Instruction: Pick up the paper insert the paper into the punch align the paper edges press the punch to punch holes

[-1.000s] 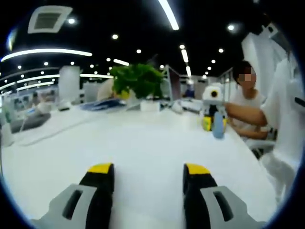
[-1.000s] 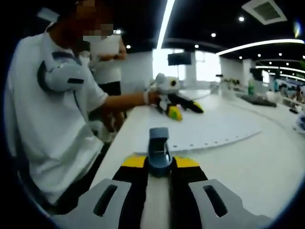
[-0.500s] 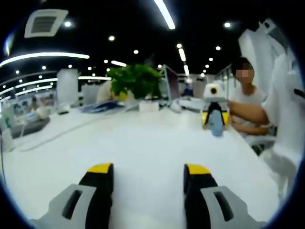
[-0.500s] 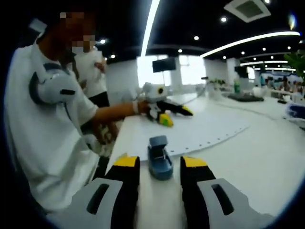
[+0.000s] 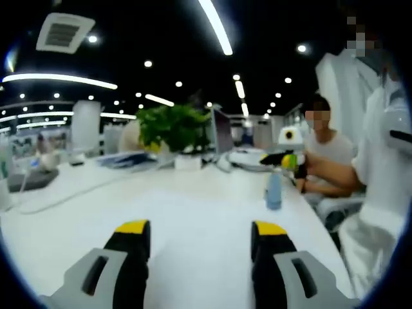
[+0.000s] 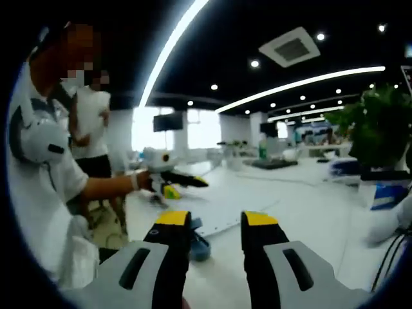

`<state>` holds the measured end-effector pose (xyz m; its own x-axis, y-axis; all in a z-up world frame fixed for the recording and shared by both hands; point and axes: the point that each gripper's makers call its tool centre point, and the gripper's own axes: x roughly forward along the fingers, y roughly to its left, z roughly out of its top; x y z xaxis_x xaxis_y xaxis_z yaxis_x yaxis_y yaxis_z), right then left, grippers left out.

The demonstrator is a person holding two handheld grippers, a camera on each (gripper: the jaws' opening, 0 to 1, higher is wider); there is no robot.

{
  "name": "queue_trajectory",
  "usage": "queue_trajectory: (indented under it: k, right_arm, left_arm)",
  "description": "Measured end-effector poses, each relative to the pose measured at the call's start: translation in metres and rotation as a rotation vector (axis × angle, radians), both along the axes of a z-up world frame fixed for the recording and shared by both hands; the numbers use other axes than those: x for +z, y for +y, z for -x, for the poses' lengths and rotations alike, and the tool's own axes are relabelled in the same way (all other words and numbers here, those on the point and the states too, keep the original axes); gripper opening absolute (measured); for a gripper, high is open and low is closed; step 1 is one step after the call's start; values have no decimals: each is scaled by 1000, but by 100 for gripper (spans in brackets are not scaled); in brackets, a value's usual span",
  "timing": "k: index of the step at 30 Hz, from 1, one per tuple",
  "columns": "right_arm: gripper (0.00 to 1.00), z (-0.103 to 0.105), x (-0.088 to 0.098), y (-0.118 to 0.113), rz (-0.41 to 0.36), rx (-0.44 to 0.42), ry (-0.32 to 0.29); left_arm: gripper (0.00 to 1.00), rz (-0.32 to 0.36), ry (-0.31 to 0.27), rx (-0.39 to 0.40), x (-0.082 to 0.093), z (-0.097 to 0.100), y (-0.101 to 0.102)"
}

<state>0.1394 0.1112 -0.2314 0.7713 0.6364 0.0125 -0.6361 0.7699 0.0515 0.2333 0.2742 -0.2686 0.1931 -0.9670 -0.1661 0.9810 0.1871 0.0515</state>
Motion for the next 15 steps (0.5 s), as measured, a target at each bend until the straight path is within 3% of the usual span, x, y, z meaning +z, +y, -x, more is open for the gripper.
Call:
queue_trajectory:
  k: [2, 4, 6, 9, 15]
  right_arm:
    - [33, -6, -1, -15, -22, -127, 1]
    - [33, -10, -12, -29, 19, -258, 19]
    - [33, -13, -32, -29, 107, -344, 61]
    - [34, -19, -48, -21, 159, -389, 108]
    - [34, -23, -59, -16, 173, -441, 130]
  left_arm:
    - [63, -1, 2, -50, 1, 16, -15]
    - [63, -11, 1, -113, 1, 35, -35]
    - [63, 30, 54, -205, 7, 59, -64]
    - [63, 35, 83, -253, 8, 70, -90]
    - [63, -14, 61, -291, -3, 80, -119]
